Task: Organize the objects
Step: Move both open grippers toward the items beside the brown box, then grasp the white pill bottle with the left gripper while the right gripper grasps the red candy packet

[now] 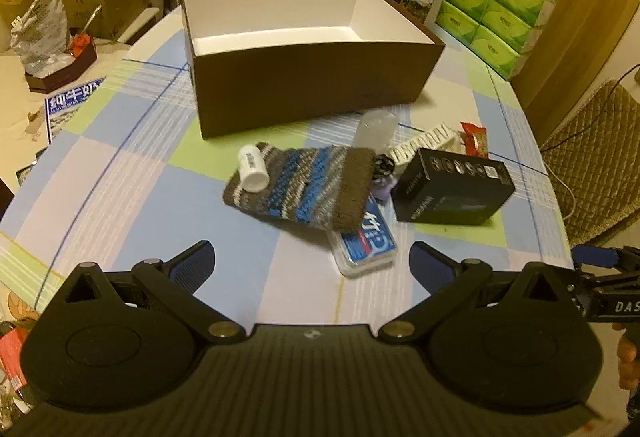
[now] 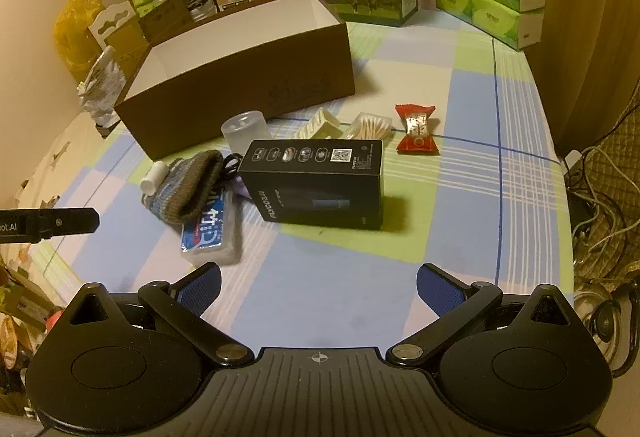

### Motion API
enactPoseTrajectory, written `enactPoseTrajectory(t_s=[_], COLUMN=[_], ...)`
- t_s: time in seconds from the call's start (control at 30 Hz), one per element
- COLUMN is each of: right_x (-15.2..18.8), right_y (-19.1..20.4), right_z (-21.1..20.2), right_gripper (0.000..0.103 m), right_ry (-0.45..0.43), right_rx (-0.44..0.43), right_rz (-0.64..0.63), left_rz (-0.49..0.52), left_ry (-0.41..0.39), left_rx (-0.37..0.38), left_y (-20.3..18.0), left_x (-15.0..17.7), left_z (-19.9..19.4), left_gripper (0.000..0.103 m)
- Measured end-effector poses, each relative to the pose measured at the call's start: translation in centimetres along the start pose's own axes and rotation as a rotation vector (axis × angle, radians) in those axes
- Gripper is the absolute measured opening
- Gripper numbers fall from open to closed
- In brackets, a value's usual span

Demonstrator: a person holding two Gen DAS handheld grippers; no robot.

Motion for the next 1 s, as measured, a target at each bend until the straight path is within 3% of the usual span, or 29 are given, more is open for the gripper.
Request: enactPoseTrajectory(t_s=[0.17, 0.47, 0.73, 1.0], right_x=[-0.3, -1.2, -1.5, -2.0], right_y=[-0.4, -2.6, -4.6, -6.5], right_z=[0.5, 1.0, 0.8, 0.5], right_gripper=[0.101, 0.101, 0.101, 0.101], right_ry=[-0.009, -0.028, -0.039, -0.051], right_rx=[0.018, 0.075, 0.138, 0.181], right_rz=[0.026, 0.138, 0.199, 0.234], left_rz=[0.017, 0.051, 0.059, 0.062], left_ry=[-0.026, -0.038, 0.010, 0.061], left_rx=[0.000, 0.036, 0.042, 0.016], left_y=[0.9, 2.6, 4.4, 5.4], left_x=[-0.7, -3.0, -4.8, -5.9], left_z=[1.1, 4.5, 9.3, 12.8], left_gripper=[0.096, 0.074, 0.041, 0.036])
Point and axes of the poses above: each gripper's, at about its wrist camera, not at the fingertips, and z roughly the way its jaws point, y to its left, x to its underside, the point moved 4 cm from there along z, roughly the way its jaws point, and after that the axes turned 1 degree about -y, right-handed, at the moved point
